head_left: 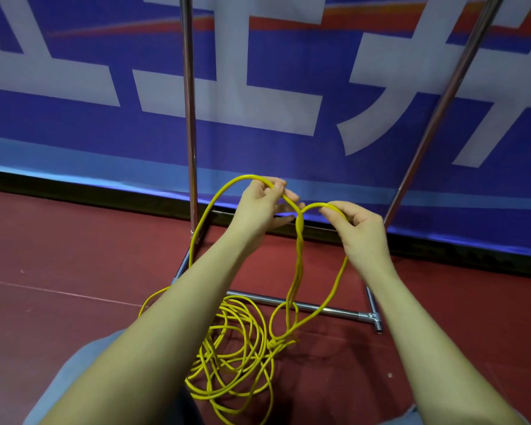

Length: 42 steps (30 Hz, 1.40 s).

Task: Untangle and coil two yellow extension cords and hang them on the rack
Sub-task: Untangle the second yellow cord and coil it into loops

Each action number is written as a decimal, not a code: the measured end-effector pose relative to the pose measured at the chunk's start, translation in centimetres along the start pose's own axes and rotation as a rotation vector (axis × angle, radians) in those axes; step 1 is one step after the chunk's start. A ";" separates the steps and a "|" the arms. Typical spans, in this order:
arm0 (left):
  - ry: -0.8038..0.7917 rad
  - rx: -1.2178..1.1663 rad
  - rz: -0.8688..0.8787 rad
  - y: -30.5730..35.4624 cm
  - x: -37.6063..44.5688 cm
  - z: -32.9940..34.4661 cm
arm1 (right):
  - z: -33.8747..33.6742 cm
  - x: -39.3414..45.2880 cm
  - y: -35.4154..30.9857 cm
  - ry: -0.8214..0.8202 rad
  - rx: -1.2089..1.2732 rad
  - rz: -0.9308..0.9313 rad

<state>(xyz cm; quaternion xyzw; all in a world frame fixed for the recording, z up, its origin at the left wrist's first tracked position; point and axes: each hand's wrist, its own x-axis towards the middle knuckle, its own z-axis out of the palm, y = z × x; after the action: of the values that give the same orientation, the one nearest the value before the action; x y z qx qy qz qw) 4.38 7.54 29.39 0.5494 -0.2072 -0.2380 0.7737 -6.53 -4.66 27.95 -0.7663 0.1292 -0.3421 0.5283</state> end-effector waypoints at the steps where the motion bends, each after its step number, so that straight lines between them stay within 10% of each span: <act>1: -0.020 -0.006 -0.019 -0.2 0.0 0.0 | -0.2 0.0 0.0 0.012 -0.012 -0.012; 9: -0.088 -0.115 -0.070 0.0 -0.3 0.1 | -1.5 0.2 1.9 0.062 -0.369 0.019; 25: -0.106 0.030 -0.251 -0.9 -0.1 -0.9 | -2.6 0.3 0.3 -0.040 0.455 0.406; 38: -0.220 -0.255 -0.329 1.5 -0.6 0.2 | -2.6 1.1 2.3 0.120 -0.134 0.100; 42: -0.159 -0.310 -0.293 1.2 -0.1 0.3 | -0.4 0.2 1.8 -0.009 0.105 0.188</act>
<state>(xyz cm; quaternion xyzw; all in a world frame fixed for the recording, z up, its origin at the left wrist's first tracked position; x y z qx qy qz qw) 4.34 7.70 30.57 0.4278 -0.1463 -0.4192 0.7873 -6.36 -5.74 26.49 -0.7236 0.1797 -0.2938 0.5981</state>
